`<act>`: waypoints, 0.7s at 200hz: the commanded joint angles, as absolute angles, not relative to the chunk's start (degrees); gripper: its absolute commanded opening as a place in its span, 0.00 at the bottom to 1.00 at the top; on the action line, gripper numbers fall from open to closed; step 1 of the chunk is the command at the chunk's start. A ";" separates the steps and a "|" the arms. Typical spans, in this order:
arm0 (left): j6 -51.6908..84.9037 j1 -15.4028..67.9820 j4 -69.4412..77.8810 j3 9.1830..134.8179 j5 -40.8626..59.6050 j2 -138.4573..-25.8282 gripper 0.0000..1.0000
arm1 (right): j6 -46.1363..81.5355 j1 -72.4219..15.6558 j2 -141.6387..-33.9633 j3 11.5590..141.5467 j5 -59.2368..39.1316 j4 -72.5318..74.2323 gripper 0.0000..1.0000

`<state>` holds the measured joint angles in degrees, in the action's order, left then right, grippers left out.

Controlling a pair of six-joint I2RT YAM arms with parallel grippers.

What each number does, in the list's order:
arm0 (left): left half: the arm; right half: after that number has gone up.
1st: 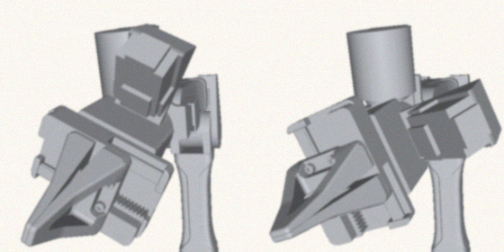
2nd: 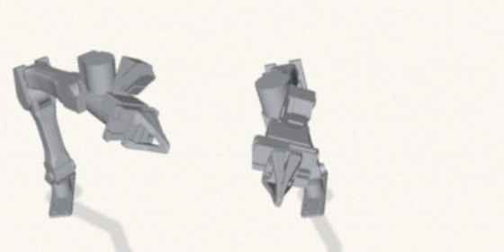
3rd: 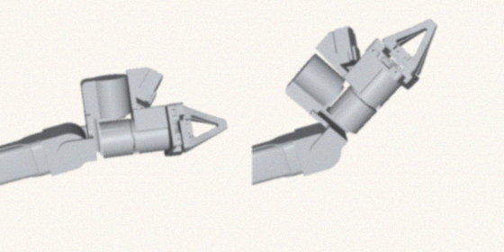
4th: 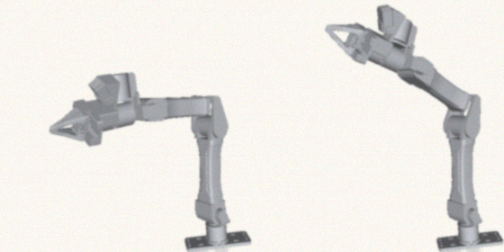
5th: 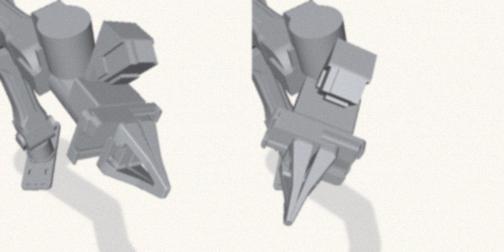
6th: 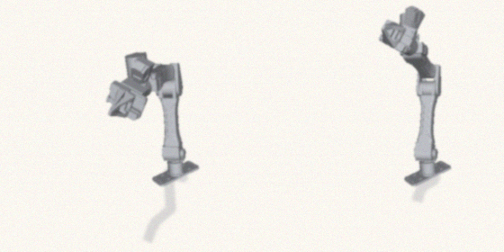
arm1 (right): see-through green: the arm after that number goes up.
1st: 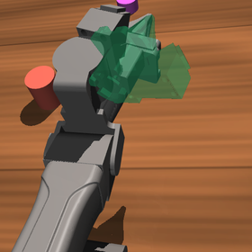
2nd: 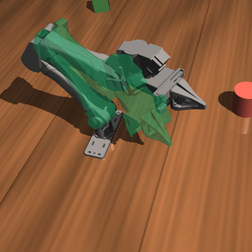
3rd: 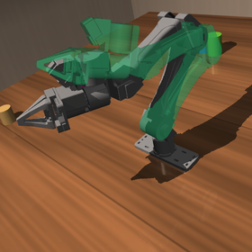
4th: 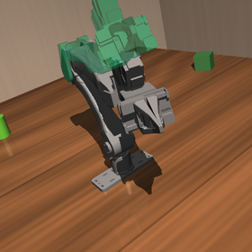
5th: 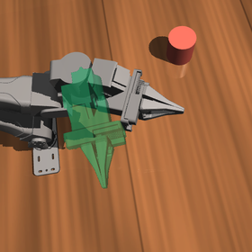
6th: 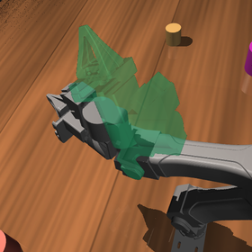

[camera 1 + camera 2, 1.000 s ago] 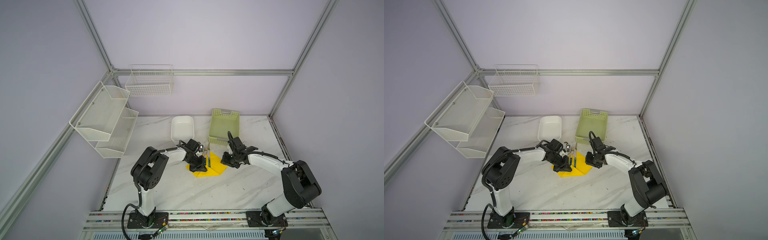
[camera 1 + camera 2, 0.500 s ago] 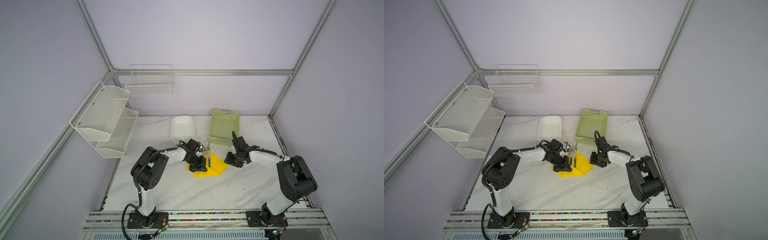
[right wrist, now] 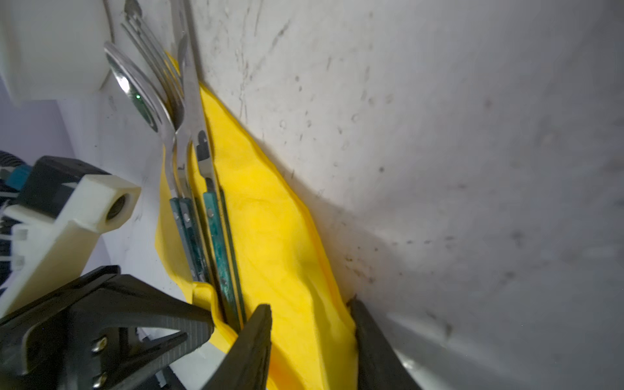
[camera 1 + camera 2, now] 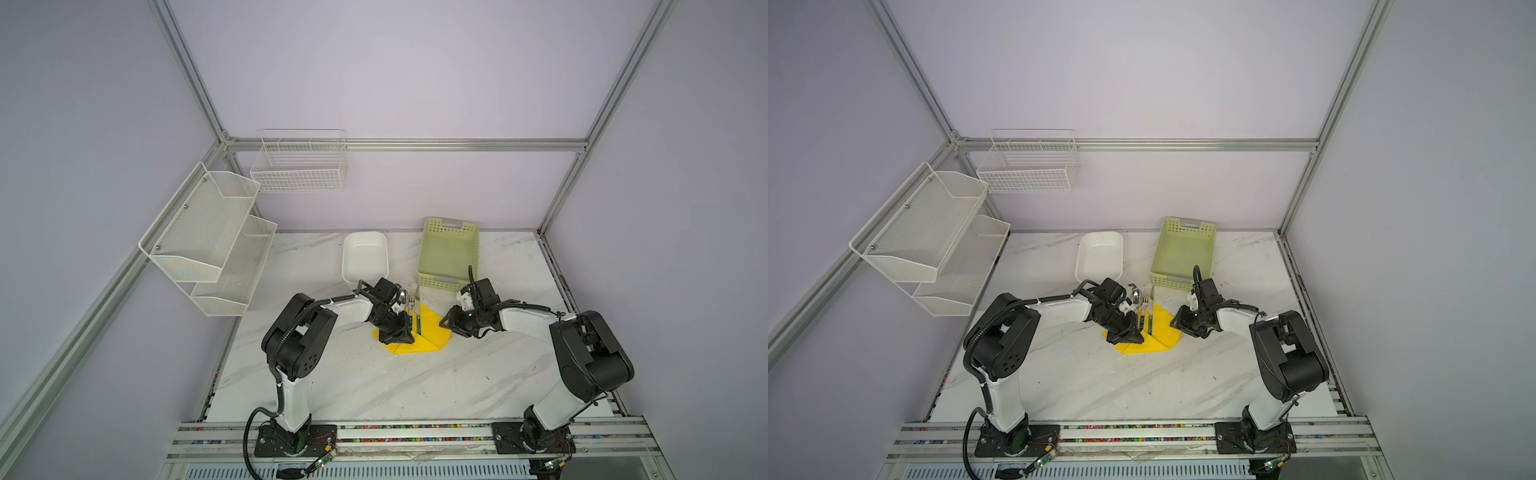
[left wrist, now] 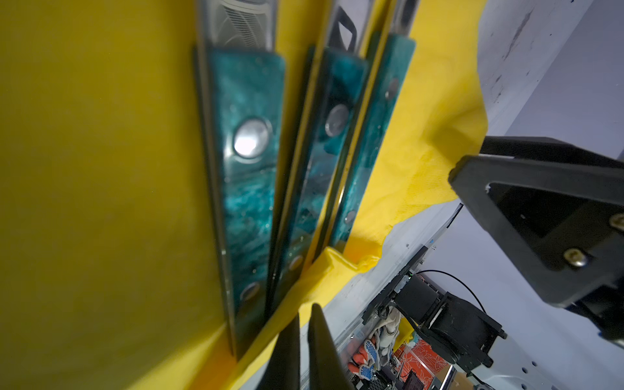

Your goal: Place the utensils on the paper napkin and roll it up

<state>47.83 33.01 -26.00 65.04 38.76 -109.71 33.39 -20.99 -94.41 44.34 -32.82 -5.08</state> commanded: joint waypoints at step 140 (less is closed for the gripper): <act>48.05 33.05 -27.34 67.32 37.62 -109.34 0.10 | 34.22 -19.26 -88.28 45.39 -33.57 -9.71 0.36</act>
<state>47.83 33.04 -26.00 65.04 38.74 -109.71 35.46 -19.53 -89.45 44.27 -35.07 -6.33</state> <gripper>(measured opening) 0.095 0.374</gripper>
